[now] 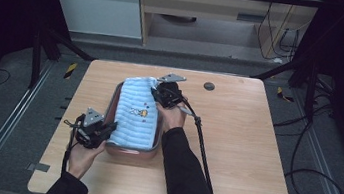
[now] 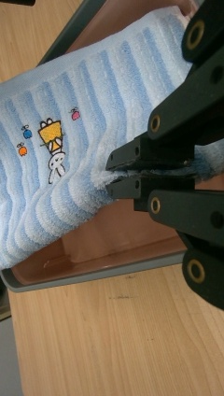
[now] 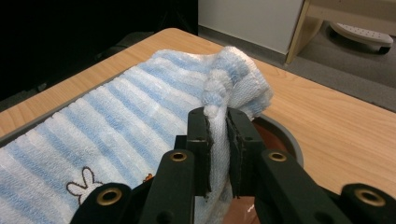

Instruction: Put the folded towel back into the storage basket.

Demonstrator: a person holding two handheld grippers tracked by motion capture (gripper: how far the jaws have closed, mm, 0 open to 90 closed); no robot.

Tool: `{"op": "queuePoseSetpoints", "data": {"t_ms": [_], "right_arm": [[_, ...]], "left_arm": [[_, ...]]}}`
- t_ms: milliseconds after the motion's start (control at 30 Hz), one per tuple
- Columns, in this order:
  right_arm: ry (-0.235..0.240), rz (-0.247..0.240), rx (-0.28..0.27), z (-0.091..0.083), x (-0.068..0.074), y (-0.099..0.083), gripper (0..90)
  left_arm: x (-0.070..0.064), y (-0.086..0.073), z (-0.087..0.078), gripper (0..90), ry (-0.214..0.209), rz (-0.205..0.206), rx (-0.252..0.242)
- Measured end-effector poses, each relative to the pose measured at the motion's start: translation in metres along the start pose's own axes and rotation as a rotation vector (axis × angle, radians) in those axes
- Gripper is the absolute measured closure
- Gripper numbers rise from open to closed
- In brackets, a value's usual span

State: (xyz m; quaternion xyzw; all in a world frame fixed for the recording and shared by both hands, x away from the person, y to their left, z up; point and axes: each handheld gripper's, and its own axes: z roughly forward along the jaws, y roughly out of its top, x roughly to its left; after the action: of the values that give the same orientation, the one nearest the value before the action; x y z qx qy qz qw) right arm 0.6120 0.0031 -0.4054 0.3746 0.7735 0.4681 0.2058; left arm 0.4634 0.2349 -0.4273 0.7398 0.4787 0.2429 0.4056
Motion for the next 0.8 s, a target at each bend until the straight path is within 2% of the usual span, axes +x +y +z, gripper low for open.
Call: {"op": "queuePoseSetpoints", "data": {"t_ms": [67,267,433,500,700,767,800], "right_arm": [[0.004,0.012,0.006,0.002,0.0,-0.002,80.4],[-0.002,0.002,0.026,0.007,0.001,-0.006,79.2],[-0.016,0.0,0.07,0.012,0.0,-0.011,71.6],[-0.023,0.001,0.069,0.011,0.0,-0.012,69.4],[-0.033,-0.002,0.056,0.005,-0.003,-0.01,67.5],[-0.034,-0.004,0.035,-0.003,-0.004,-0.006,66.4],[-0.034,-0.003,0.026,-0.007,-0.005,-0.005,65.5]], "left_arm": [[0.0,0.0,0.0,85.3,0.002,-0.001,0.002],[0.001,-0.002,0.003,85.0,0.01,0.004,0.012],[0.002,-0.003,0.006,81.2,0.018,0.012,0.034],[0.002,-0.003,0.007,79.1,0.018,0.0,0.037],[0.003,-0.001,0.004,71.8,0.023,-0.004,0.022],[0.001,0.0,0.001,70.9,0.012,-0.023,0.013],[0.003,0.002,0.0,69.6,0.015,0.0,-0.002]]}}
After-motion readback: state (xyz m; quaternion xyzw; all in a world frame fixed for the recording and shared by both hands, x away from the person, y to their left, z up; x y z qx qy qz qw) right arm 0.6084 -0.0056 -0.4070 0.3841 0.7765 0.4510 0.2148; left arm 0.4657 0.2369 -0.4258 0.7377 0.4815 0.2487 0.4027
